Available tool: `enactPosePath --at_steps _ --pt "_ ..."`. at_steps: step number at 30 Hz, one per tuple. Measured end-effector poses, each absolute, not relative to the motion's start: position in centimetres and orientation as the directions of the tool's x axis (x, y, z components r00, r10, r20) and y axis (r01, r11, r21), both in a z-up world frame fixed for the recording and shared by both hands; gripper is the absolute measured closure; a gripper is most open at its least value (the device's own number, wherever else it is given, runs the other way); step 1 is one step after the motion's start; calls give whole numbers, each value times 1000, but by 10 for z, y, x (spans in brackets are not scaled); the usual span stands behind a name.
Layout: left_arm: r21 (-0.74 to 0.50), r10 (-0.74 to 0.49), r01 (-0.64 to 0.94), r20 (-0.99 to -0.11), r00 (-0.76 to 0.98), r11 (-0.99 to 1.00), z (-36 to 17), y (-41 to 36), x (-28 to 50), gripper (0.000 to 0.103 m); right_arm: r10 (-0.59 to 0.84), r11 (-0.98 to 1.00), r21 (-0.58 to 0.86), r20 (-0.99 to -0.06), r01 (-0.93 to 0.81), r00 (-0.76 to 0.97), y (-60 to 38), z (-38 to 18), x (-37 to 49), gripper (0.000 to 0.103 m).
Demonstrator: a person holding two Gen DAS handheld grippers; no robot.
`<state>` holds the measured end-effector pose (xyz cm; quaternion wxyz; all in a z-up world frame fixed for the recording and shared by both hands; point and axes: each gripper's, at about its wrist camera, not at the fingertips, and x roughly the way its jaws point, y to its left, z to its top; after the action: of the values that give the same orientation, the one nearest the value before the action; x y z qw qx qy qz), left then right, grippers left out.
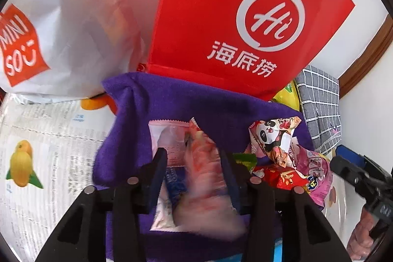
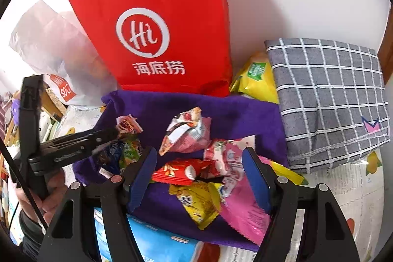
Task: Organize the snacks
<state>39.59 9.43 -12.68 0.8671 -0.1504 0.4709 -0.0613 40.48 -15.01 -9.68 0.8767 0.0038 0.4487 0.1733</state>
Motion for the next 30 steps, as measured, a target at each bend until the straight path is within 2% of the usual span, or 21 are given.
enactPosePath --at_steps 11,13,24,30 --pt "-265 -217 -2 -793 569 964 -105 90 359 55 324 935 171 -769 -310 551 -155 -83 395 32" --pt "-267 -221 4 -787 576 964 -99 88 346 50 319 938 165 -759 -305 568 -156 -75 387 32" --pt "-224 -207 51 -759 618 973 -57 67 278 40 271 955 118 -723 -272 636 -163 -43 301 32" --pt "-161 -164 66 -738 655 985 -31 50 231 26 260 959 110 -717 -262 647 -171 -27 245 32"
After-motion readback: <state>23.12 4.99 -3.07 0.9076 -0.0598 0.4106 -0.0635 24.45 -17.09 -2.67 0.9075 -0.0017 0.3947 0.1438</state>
